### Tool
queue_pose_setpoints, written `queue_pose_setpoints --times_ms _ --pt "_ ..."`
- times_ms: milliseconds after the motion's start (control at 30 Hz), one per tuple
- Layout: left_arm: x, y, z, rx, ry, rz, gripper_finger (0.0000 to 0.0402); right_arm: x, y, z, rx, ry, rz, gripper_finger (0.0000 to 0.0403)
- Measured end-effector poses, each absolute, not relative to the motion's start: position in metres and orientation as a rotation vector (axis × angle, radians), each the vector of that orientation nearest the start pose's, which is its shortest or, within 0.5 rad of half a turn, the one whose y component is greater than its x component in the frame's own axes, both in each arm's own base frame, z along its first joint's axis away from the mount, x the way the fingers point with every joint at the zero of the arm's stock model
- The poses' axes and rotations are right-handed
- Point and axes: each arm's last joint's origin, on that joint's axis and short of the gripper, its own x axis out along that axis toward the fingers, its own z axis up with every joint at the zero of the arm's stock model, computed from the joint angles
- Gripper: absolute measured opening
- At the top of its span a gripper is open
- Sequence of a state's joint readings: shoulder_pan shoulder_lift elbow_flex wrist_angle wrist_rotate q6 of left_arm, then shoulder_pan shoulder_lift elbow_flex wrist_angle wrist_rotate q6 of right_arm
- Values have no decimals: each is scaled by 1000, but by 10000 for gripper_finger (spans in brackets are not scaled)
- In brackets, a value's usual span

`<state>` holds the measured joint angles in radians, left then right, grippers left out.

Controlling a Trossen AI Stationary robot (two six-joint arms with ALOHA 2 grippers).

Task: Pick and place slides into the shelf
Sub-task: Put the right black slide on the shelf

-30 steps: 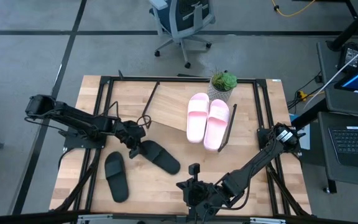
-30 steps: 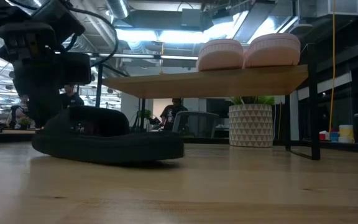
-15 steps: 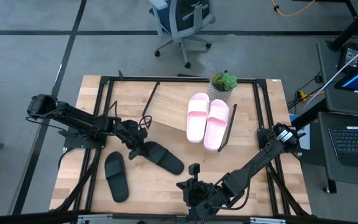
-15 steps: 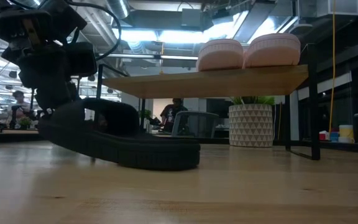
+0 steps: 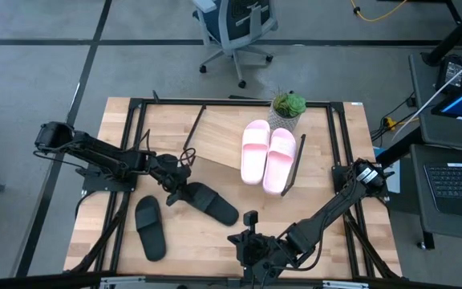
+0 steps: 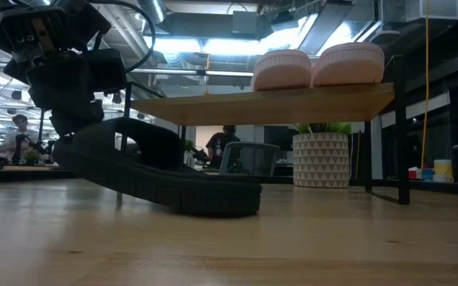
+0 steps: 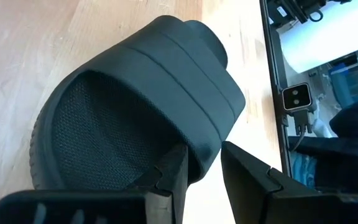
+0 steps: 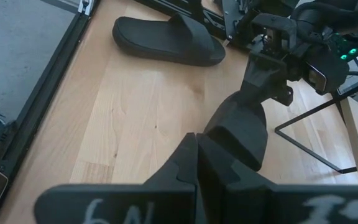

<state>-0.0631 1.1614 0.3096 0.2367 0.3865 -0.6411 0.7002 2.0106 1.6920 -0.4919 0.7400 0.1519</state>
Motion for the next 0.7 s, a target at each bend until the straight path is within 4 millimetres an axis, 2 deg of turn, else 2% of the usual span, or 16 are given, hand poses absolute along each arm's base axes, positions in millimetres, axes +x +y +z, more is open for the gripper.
queue_pose_setpoints --times_ms 500,600,700 --pt "199 -23 147 -656 702 -216 87 353 272 258 -388 601 -83 4" --pt "199 -23 148 -648 691 -221 72 353 272 258 -387 601 -83 4" --pt "199 -23 148 -624 685 -231 38 353 272 258 -387 601 -84 4"
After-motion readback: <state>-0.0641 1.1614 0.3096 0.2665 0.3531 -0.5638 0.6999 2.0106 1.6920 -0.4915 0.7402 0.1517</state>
